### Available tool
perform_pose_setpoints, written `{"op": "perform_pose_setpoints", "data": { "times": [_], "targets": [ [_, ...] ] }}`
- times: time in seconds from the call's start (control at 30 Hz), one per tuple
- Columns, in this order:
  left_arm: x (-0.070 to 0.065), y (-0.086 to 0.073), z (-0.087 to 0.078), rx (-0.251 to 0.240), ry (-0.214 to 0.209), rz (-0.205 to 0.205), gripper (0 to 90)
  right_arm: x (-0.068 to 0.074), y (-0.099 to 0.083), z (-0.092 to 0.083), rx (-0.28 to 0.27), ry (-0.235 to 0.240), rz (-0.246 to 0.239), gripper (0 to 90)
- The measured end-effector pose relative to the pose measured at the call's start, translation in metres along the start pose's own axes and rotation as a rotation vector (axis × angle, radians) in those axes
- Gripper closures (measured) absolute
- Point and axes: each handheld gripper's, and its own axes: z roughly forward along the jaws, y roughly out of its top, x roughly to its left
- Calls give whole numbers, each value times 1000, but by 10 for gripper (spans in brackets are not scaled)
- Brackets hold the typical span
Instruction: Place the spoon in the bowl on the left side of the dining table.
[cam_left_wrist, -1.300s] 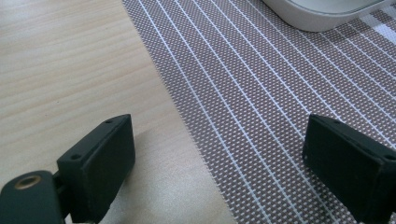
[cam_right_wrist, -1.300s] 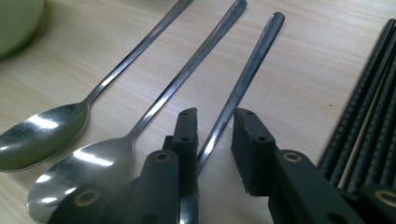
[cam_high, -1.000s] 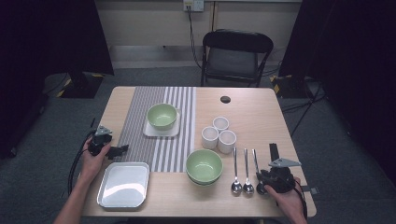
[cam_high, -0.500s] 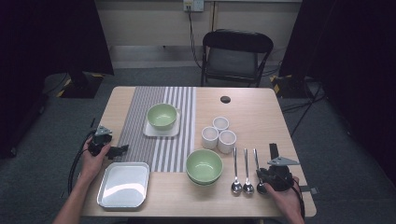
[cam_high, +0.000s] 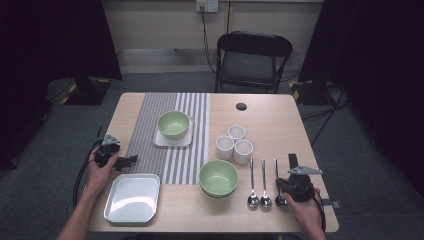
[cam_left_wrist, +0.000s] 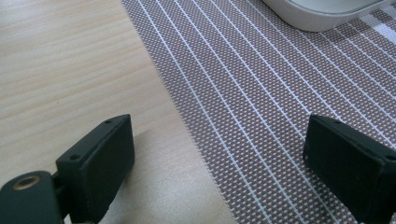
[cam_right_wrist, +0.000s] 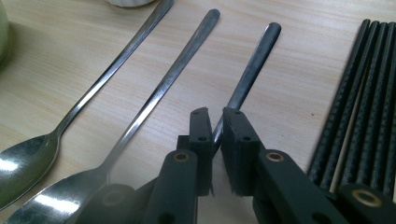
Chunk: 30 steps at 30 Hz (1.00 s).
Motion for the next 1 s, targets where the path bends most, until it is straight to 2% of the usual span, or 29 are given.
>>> {"op": "perform_pose_setpoints", "data": {
  "times": [0.27, 0.6, 0.87, 1.0],
  "targets": [
    [0, 0, 0, 0, 0, 0, 86, 1, 5, 5, -2, -22, 4, 836],
    [0, 0, 0, 0, 0, 1, 86, -4, 10, 10, -5, -19, 40, 841],
    [0, 0, 0, 0, 0, 0, 86, -6, 14, 14, -7, -35, 31, 843],
    [0, 0, 0, 0, 0, 0, 86, -10, 19, 19, -16, -28, 46, 845]
  ]
}}
